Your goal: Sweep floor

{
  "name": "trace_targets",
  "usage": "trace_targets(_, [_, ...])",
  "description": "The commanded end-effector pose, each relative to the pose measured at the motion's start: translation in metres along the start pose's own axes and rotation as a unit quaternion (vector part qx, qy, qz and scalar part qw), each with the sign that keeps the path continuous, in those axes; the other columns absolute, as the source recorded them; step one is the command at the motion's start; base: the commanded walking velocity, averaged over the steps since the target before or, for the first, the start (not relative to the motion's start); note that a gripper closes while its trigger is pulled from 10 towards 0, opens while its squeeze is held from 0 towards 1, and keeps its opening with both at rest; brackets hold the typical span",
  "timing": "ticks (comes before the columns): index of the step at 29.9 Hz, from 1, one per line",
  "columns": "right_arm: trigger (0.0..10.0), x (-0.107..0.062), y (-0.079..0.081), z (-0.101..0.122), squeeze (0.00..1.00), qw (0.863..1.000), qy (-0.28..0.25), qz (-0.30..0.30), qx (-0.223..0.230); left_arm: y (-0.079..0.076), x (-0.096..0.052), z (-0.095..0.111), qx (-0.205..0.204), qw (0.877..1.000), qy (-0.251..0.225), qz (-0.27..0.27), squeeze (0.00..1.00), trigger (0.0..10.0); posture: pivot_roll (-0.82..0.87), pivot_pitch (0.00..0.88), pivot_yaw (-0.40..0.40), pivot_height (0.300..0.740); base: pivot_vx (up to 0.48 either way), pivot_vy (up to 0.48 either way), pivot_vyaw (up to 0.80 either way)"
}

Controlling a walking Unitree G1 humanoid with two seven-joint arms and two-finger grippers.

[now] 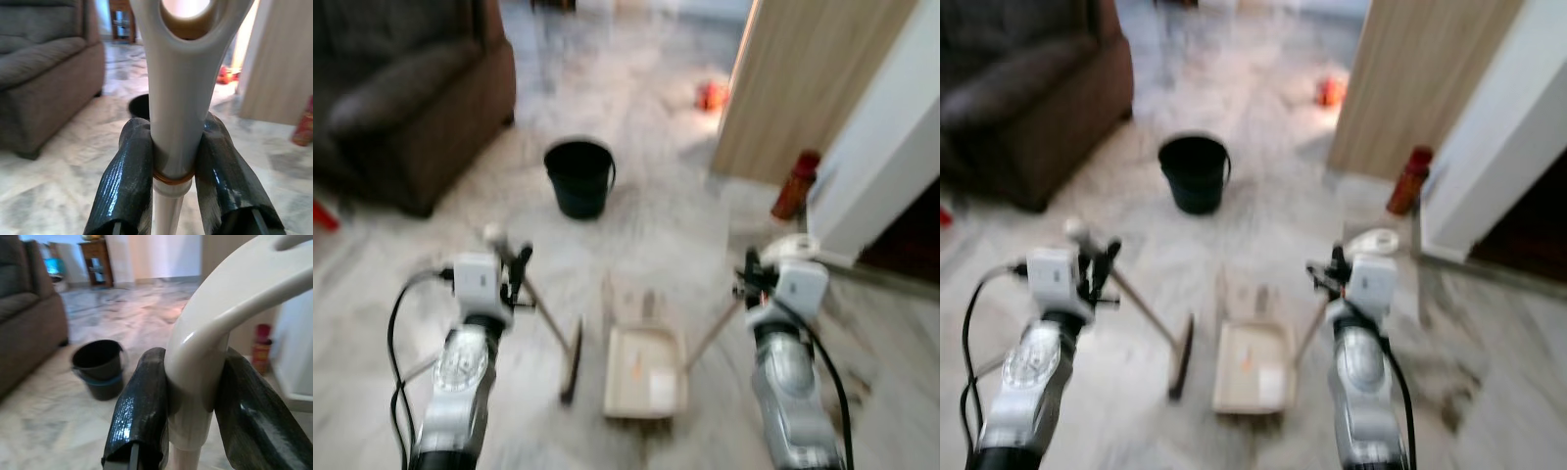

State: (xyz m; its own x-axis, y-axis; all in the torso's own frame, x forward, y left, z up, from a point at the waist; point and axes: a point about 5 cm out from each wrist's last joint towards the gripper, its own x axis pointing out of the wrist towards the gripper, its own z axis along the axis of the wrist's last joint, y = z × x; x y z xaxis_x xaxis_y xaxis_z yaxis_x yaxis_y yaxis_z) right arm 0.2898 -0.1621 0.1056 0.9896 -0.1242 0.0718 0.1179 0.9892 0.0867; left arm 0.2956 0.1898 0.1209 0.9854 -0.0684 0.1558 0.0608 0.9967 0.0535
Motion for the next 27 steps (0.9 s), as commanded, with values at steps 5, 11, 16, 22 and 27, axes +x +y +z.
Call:
trace_targets(5, [10.0,0.0019,0.002,0.0087,0.0,1.0,-0.021,0.007,0.006,-0.0016,0.0012,0.0062,0.005,1.0,-0.016,-0.003,0.0,10.0,0.03,0.113,-0.009,0.74,0.277,0.0,0.6])
trace_targets(11, [10.0,0.0021,0.0027,0.0084,0.0,1.0,-0.02,0.008,0.01,-0.0017,0.0011,0.0058,0.005,1.0,-0.015,-0.004,0.0,10.0,0.03,0.107,-0.008,0.74,0.278,0.0,0.17])
trace_targets(16, [10.0,0.0023,0.003,0.0081,0.0,1.0,-0.019,0.009,0.012,-0.0016,0.0016,0.0059,0.005,1.0,-0.015,-0.004,0.0,10.0,0.03,0.106,-0.009,0.74,0.277,0.0,0.0])
trace_targets(22, [10.0,0.0024,0.0029,0.0079,0.0,1.0,-0.019,0.01,0.015,-0.002,0.0017,0.0058,0.005,1.0,-0.015,-0.004,0.0,10.0,0.03,0.107,-0.008,0.74,0.278,0.0,0.0])
trace_targets(27, [10.0,0.0021,0.0029,0.008,0.0,1.0,-0.019,0.01,0.019,-0.0023,0.0016,0.0056,0.005,1.0,-0.014,-0.004,0.0,10.0,0.03,0.11,-0.009,0.74,0.284,0.0,0.0])
